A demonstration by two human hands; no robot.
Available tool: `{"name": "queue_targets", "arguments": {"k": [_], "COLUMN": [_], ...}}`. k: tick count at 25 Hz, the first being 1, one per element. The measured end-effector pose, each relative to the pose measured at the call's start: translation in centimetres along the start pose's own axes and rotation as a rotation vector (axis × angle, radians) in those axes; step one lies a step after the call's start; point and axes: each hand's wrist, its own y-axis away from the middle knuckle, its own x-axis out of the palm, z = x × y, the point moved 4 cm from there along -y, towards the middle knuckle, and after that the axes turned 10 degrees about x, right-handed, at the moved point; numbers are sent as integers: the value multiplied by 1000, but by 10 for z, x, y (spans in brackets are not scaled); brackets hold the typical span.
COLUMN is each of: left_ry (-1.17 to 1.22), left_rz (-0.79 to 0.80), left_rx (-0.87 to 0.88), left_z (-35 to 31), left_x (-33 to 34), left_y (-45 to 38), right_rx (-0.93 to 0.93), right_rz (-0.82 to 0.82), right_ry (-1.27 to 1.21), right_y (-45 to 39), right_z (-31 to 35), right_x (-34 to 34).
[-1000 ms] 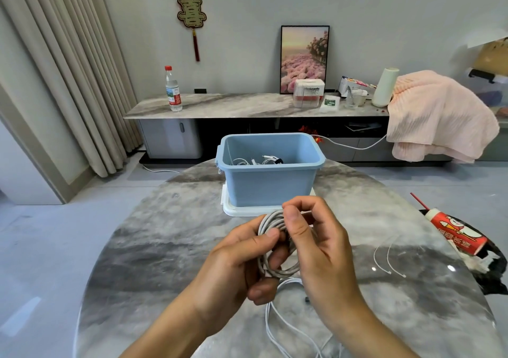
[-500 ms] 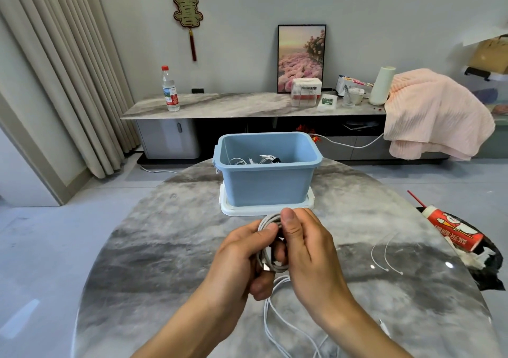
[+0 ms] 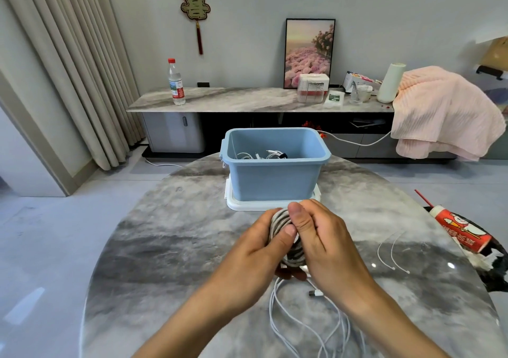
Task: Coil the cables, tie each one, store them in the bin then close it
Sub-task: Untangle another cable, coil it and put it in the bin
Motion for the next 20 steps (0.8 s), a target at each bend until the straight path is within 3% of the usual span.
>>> {"name": "queue_targets", "arguments": {"k": [4,7,9,12,16,18,20], "left_ry": [-82,-217,-309,-405,-356,-299,-232], "left_rz": [-132,-181,-177,-176,-255,-282,-283], "left_rx": [139,156,195,259,239,211,182], "left_z": [2,8,7,2,0,-3,-6], "left_x": [9,4,2,5,-8,-16,-19], "left_y": [2,1,0,-1,-4,-5,-6], "right_rx": [146,91,83,150,447,342,118], "right_rz": [54,6,-2,10,96,125,74], "right_ry": [-266,1,39,-94,-422,-345,-127], "right_y": [12,15,16,17,13,13,13], "right_z": [1,1,2,-7,-15,-7,2], "right_x": [10,10,6,7,7,1,-3]}}
